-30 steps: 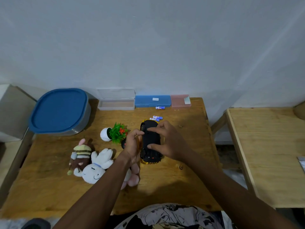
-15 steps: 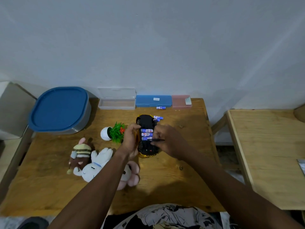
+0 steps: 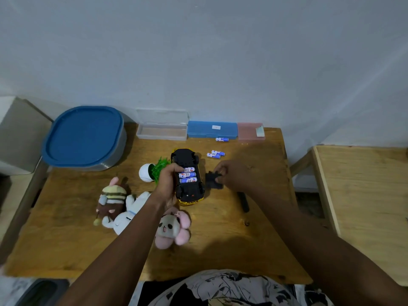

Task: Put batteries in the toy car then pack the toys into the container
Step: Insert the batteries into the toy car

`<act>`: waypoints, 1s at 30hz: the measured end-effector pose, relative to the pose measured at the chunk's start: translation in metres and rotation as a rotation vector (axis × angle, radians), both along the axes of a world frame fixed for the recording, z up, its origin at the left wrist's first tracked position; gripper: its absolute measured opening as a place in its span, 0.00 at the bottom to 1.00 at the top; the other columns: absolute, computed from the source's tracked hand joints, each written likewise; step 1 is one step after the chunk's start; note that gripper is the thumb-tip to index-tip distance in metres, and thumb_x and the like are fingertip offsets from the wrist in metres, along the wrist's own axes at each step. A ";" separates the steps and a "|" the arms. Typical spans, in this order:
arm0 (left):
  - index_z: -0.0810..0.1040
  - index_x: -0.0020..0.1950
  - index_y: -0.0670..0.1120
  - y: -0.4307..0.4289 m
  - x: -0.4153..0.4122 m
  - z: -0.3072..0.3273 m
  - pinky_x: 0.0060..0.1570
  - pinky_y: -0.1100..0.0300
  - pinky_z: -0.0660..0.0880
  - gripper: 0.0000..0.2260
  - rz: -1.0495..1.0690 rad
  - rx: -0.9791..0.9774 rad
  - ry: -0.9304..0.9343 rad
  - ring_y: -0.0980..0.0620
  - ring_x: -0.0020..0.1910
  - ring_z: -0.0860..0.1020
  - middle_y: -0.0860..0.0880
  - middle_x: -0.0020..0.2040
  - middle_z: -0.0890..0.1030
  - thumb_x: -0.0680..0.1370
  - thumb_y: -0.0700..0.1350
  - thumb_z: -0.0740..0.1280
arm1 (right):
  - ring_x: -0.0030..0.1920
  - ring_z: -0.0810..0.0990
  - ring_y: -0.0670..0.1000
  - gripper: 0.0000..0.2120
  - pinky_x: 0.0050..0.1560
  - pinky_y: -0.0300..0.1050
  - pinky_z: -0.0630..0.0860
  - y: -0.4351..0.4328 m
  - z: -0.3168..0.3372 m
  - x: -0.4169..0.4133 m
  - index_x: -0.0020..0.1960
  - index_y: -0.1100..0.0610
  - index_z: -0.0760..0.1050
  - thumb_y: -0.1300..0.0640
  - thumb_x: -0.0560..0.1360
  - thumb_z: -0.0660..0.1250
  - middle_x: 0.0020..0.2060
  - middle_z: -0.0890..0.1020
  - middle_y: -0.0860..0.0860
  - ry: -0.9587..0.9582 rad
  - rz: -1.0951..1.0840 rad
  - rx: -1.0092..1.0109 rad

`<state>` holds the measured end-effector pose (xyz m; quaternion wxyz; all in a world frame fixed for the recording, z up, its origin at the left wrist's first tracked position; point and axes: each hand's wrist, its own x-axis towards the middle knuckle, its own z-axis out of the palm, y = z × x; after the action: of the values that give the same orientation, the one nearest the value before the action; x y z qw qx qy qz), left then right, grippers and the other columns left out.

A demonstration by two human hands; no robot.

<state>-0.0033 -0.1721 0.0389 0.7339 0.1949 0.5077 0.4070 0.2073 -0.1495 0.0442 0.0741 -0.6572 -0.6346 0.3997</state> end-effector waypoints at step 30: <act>0.81 0.56 0.38 -0.007 0.050 0.022 0.38 0.56 0.79 0.22 -0.120 0.008 -0.066 0.44 0.39 0.82 0.40 0.43 0.82 0.78 0.47 0.51 | 0.42 0.69 0.42 0.17 0.41 0.38 0.66 -0.049 0.041 0.004 0.62 0.45 0.78 0.47 0.73 0.72 0.49 0.74 0.47 -0.050 0.119 0.451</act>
<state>0.0471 -0.1786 0.0611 0.7725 0.2145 0.4690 0.3705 0.2116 -0.1982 0.0852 0.1796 -0.5950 -0.7473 0.2351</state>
